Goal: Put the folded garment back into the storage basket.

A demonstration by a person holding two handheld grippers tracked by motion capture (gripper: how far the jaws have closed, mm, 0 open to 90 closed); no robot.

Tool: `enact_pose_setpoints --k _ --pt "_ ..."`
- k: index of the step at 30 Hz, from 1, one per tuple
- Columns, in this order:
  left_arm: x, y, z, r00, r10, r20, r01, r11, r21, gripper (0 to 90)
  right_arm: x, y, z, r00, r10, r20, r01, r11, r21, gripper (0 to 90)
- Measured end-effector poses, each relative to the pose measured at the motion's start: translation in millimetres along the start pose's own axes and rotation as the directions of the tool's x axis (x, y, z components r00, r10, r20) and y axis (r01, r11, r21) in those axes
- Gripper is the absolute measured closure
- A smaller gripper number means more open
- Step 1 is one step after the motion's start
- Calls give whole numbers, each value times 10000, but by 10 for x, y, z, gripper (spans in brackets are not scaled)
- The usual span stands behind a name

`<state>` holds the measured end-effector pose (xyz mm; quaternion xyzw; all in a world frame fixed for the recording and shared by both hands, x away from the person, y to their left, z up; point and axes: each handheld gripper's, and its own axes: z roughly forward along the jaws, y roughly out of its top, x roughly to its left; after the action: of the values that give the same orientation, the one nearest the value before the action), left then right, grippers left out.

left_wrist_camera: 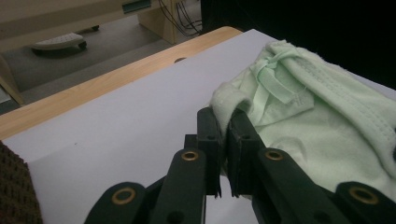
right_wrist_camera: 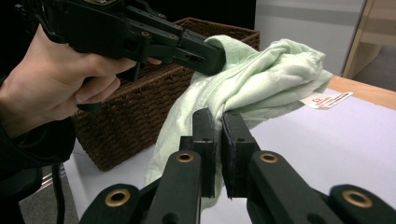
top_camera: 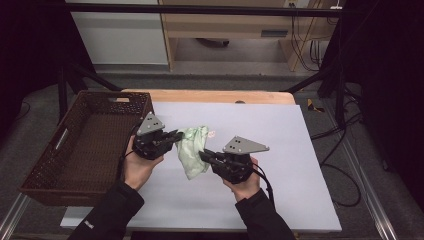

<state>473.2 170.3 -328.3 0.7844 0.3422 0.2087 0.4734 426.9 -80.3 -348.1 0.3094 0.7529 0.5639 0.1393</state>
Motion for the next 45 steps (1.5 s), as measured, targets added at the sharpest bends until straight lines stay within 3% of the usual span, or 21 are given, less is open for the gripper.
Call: enact_pose_setpoints --k 12,28,45 --pt "187 -30 -225 9988 -304 -374 296 9993 -233 846 118 136 203 9992 -265 -294 261 9995 -154 858" --pt "388 -96 -462 9954 -456 -840 450 9989 -92 845 253 265 471 9968 -465 -656 461 9989 -74 858" --pt "651 -178 -731 9859 -846 -1442 818 9963 -252 845 441 409 830 9916 -772 -1034 770 9970 -57 858"
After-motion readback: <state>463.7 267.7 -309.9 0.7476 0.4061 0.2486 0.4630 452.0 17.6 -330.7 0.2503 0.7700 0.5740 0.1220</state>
